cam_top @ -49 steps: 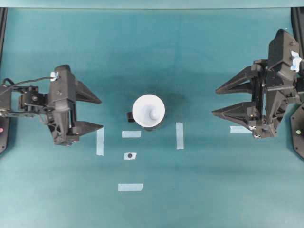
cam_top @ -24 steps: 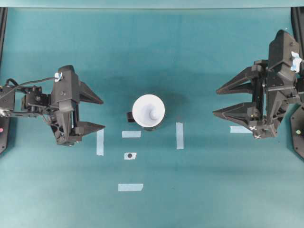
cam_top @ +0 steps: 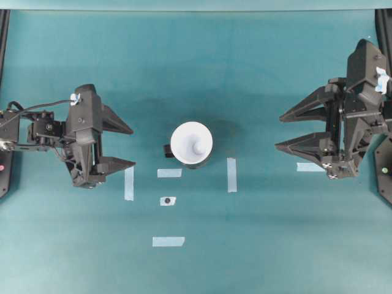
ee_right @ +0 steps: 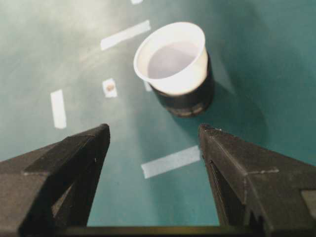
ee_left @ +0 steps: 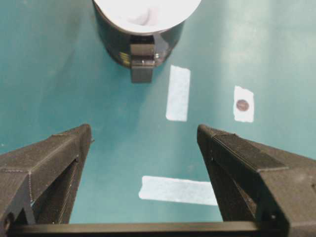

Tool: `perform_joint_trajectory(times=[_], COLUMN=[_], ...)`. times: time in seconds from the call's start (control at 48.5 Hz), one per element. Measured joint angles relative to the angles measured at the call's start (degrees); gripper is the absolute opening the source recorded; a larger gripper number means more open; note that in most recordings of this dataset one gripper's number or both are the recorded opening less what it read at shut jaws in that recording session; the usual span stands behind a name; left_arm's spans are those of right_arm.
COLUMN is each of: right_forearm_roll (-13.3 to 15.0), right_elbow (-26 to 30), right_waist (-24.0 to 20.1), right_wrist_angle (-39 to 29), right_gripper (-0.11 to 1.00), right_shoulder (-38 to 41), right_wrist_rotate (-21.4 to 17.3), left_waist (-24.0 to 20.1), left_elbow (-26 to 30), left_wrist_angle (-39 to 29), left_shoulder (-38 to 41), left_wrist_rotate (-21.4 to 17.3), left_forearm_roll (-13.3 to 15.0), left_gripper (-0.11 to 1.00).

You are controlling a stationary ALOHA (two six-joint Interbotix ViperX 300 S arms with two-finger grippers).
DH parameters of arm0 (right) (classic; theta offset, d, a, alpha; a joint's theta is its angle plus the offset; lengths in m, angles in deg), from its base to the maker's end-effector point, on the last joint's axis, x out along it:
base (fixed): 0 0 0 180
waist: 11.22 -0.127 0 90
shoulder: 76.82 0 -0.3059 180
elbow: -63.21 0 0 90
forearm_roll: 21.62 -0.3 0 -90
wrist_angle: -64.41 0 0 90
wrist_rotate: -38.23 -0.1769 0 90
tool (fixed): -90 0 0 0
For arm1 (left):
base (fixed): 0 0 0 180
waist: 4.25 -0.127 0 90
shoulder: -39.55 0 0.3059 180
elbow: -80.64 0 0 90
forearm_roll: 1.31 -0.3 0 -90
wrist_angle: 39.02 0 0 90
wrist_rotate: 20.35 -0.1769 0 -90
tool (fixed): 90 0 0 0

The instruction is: Holding the cup holder with the left arm, the right arm places the cup into the cup holder.

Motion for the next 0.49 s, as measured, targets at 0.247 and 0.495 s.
perform_joint_trajectory(times=[0.247, 0.495], right_forearm_roll=[0.00, 0.00], right_elbow=[-0.18, -0.44], right_waist=[0.00, 0.09], right_wrist_angle=[0.00, 0.00], right_gripper=[0.78, 0.78], right_shoulder=[-0.09, -0.26], right_wrist_rotate=[0.00, 0.00], left_waist=[0.00, 0.00], left_elbow=[0.00, 0.00], left_wrist_angle=[0.00, 0.00], left_shoulder=[0.09, 0.00], left_wrist_rotate=[0.00, 0.00], left_forearm_roll=[0.00, 0.00], left_gripper=[0.92, 0.92])
